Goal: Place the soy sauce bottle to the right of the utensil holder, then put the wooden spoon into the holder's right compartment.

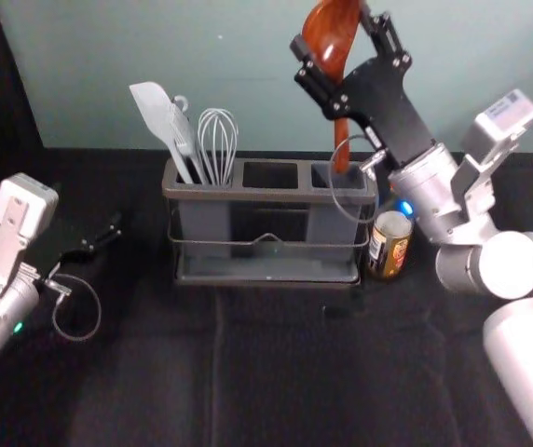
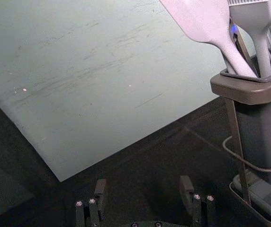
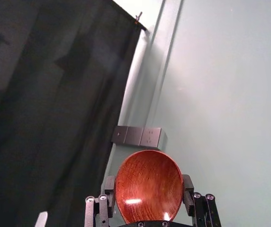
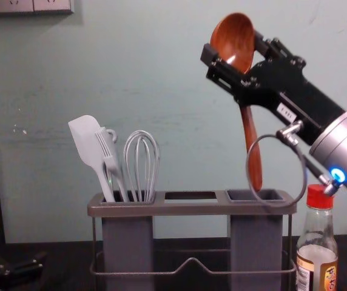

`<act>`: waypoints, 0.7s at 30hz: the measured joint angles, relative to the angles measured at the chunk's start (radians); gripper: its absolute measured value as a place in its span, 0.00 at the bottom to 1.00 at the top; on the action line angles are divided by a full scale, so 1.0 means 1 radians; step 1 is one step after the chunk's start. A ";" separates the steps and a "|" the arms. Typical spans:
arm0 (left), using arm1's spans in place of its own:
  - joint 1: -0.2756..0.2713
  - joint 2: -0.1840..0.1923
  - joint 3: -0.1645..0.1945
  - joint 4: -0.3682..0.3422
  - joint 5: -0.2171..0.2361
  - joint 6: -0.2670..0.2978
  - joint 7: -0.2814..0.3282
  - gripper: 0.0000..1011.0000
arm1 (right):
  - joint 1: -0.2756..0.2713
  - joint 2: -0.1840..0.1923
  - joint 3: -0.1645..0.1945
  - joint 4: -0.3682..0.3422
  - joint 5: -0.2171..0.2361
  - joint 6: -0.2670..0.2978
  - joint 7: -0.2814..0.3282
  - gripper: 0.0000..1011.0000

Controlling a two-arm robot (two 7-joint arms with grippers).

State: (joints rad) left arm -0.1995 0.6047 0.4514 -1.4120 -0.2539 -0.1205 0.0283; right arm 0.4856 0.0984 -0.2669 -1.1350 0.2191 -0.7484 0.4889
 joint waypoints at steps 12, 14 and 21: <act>0.000 0.000 0.000 0.000 0.000 0.000 0.000 0.99 | -0.006 -0.042 0.012 0.085 0.007 -0.030 0.005 0.83; 0.000 0.000 0.000 0.000 0.000 0.000 0.000 0.99 | -0.009 -0.044 0.013 0.093 0.008 -0.032 0.007 0.83; 0.000 0.000 0.000 0.000 0.000 0.000 0.000 0.99 | -0.030 -0.049 0.019 0.115 0.011 -0.043 0.015 0.83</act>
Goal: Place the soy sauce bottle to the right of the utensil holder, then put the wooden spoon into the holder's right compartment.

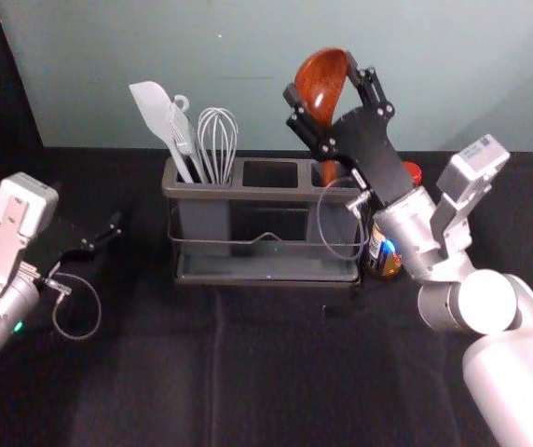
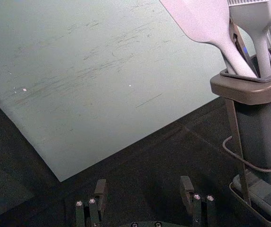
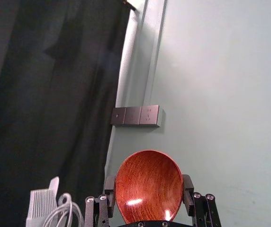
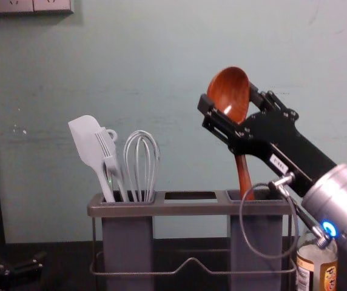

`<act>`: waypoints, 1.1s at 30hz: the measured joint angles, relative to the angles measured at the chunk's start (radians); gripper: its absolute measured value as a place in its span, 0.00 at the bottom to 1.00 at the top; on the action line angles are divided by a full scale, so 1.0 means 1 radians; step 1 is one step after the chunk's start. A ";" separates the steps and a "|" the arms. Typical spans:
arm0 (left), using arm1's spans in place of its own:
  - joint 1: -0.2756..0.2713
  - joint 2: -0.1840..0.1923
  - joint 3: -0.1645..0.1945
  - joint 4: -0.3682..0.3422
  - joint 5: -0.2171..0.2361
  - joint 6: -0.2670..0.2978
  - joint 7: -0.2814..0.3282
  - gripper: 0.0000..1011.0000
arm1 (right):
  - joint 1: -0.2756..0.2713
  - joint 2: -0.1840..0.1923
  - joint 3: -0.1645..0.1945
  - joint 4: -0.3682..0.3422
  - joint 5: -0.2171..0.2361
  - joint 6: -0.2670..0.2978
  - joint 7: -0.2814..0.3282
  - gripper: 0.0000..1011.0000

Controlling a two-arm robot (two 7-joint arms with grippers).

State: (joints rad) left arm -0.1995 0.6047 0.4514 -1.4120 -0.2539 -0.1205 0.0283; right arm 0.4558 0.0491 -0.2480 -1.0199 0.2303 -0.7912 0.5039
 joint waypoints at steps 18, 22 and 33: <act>0.000 0.000 0.000 0.000 0.000 0.000 0.000 0.99 | -0.047 0.017 0.012 0.001 -0.014 -0.005 0.008 0.83; 0.000 0.000 0.000 0.000 0.000 0.000 0.000 0.99 | -0.050 0.019 0.012 0.002 -0.018 -0.002 0.008 0.83; 0.000 0.000 0.000 0.000 0.000 0.000 0.000 0.99 | -0.053 0.016 0.010 0.009 -0.031 -0.002 0.003 0.83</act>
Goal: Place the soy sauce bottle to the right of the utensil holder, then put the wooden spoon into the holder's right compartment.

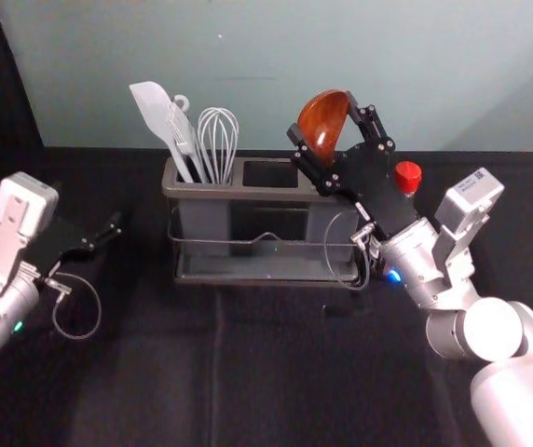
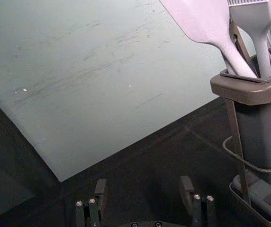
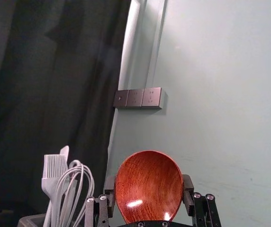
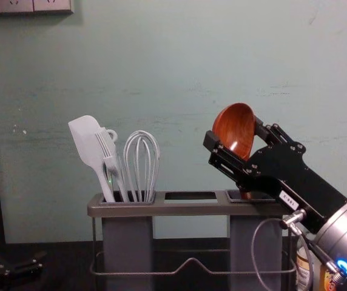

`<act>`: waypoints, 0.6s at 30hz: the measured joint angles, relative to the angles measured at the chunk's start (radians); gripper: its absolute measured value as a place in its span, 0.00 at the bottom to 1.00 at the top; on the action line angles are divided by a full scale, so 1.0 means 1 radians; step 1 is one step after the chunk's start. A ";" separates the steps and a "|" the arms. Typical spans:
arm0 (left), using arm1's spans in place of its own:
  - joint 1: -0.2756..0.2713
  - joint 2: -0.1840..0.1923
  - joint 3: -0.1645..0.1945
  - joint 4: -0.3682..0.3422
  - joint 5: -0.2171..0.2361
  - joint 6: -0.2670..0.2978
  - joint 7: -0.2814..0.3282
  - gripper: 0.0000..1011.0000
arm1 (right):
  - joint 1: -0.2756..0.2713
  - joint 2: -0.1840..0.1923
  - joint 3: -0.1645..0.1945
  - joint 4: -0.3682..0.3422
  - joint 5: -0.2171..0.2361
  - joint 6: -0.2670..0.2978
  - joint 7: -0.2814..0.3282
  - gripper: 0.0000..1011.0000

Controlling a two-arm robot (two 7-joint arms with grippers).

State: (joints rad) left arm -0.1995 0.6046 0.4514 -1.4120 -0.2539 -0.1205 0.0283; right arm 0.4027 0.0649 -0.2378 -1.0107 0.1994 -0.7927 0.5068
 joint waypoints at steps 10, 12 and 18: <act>0.000 0.000 0.000 0.000 0.000 0.000 0.000 0.99 | -0.005 -0.010 0.008 -0.001 0.000 -0.014 -0.012 0.92; 0.000 0.000 0.000 0.000 0.000 0.000 0.000 0.99 | -0.003 -0.013 0.011 0.000 0.002 -0.024 -0.012 0.97; 0.000 0.000 0.000 0.000 0.000 0.000 0.000 0.99 | 0.007 -0.013 0.027 -0.066 0.027 -0.041 -0.004 0.99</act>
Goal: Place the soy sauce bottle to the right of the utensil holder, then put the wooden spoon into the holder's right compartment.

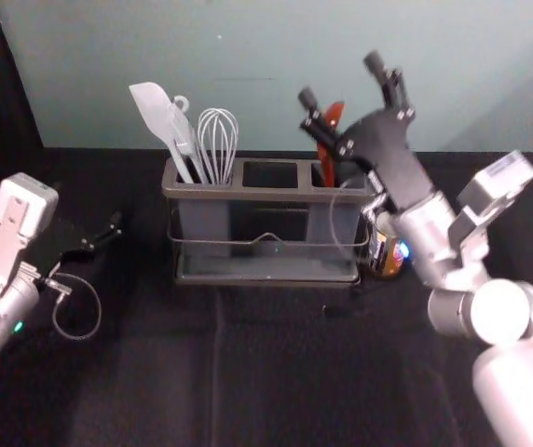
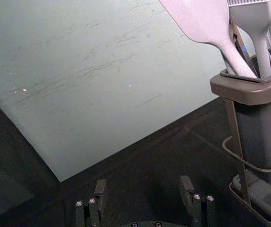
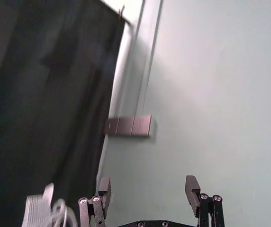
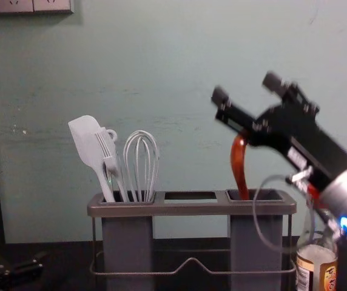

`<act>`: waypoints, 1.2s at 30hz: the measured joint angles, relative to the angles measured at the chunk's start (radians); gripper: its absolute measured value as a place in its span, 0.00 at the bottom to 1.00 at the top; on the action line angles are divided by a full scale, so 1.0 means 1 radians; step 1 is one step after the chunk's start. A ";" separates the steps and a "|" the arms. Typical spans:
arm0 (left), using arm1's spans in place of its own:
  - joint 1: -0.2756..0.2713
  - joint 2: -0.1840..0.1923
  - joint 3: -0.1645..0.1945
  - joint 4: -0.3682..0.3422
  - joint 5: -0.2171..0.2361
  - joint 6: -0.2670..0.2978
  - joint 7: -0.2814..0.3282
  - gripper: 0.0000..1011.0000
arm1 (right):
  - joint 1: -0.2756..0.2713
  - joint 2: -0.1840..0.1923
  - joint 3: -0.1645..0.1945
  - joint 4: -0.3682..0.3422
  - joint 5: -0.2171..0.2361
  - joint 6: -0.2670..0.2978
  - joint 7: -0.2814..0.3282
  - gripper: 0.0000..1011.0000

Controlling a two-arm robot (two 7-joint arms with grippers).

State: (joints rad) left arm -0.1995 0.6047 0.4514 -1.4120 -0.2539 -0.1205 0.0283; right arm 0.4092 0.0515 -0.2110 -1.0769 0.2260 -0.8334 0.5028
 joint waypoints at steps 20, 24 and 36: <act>0.000 0.000 0.000 0.000 0.000 0.000 0.000 0.99 | 0.001 0.112 0.096 -0.235 -0.035 0.092 -0.054 0.99; 0.000 0.000 0.000 0.000 0.000 0.000 0.000 0.99 | -0.005 0.136 0.119 -0.245 -0.033 0.102 -0.058 0.99; 0.000 0.000 0.000 0.000 0.000 0.000 0.000 0.99 | -0.064 0.218 0.189 -0.288 -0.121 0.241 -0.128 0.99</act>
State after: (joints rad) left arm -0.1995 0.6047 0.4514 -1.4120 -0.2539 -0.1206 0.0283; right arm 0.3455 0.2693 -0.0220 -1.3653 0.1055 -0.5920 0.3750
